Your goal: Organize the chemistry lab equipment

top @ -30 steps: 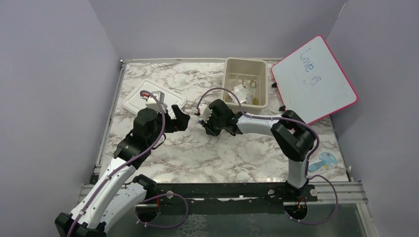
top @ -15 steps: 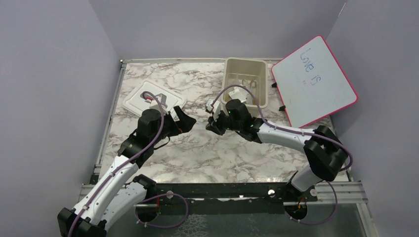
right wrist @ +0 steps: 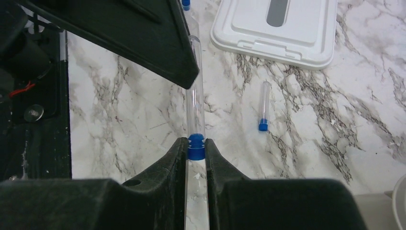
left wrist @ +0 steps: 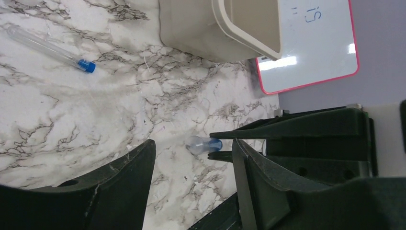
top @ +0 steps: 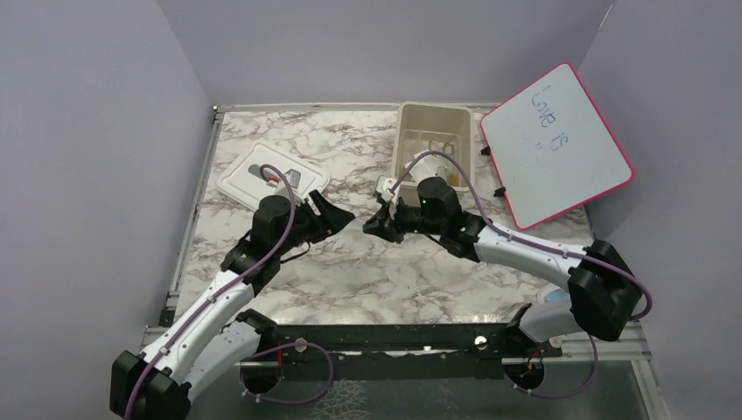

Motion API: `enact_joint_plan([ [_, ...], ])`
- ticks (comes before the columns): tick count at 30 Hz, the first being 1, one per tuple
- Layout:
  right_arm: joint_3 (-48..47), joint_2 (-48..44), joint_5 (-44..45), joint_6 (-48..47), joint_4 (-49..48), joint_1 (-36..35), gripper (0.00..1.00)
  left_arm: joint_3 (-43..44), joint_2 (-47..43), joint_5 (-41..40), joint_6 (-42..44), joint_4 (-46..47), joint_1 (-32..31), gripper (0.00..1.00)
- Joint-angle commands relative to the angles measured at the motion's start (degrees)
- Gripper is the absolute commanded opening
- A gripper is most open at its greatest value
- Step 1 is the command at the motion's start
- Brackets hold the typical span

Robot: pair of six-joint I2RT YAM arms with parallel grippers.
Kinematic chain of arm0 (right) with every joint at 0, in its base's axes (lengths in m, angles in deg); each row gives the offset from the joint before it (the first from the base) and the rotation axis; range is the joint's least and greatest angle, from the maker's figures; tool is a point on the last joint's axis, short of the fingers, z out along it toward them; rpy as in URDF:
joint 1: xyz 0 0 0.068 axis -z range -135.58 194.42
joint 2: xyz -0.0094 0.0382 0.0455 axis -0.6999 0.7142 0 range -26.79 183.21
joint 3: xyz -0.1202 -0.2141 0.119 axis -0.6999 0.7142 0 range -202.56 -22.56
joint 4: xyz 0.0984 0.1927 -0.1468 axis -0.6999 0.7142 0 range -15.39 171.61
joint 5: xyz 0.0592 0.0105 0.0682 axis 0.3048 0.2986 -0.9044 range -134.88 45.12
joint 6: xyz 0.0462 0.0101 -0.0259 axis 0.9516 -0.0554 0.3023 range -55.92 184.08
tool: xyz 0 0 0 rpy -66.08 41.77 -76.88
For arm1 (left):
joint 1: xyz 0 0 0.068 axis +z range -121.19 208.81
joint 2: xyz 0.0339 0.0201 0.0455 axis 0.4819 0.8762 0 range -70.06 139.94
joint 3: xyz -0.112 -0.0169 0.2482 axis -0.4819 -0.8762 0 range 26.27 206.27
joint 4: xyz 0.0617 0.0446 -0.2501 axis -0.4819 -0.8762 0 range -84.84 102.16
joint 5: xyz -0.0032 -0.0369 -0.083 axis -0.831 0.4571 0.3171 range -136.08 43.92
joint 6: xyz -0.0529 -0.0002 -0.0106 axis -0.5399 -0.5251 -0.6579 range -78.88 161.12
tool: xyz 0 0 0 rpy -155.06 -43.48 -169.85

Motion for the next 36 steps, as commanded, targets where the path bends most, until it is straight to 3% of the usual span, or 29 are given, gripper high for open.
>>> enact_joint_plan([
  [1,1.4,-3.2,-3.7,-0.1,-3.6,-0.2,0.20,-1.3,0.7,1.2,-3.0,5.4,0.0,0.61],
  [4,1.7,-3.9,-4.5,-0.4,-3.7,-0.1,0.20,-1.0,0.8,1.1,-3.5,5.8,0.0,0.52],
  [8,1.9,-3.7,-4.5,-0.2,-3.8,-0.3,0.21,-0.8,-0.8,-0.1,-4.8,5.2,0.0,0.29],
  [14,1.8,-3.3,-4.4,1.2,-4.9,-0.1,0.22,-0.9,-2.4,0.9,-6.2,5.0,0.0,0.06],
  [15,1.6,-3.1,-4.0,2.1,-5.0,-0.2,0.24,-1.0,-2.4,1.0,-6.3,5.0,0.0,0.01],
  [20,1.7,-3.7,0.2,9.8,-7.2,-0.2,0.60,-0.6,-2.6,1.1,-6.2,5.1,0.0,0.00],
  [24,4.5,-5.9,2.3,25.6,-15.5,-0.2,0.71,0.8,-3.5,0.7,-6.6,6.4,0.0,0.00],
  [26,6.9,-6.8,4.5,38.1,-22.2,-0.2,0.73,1.6,-4.0,0.4,-7.2,8.1,0.0,0.00],
  [30,12.3,-6.0,11.7,61.6,-39.1,-0.2,0.74,3.0,-4.7,-0.6,-7.9,11.2,0.0,0.00],
  [36,12.6,-1.3,15.8,82.1,-48.3,-0.3,0.72,4.3,-6.0,-2.3,-8.8,15.0,0.0,0.00],
])
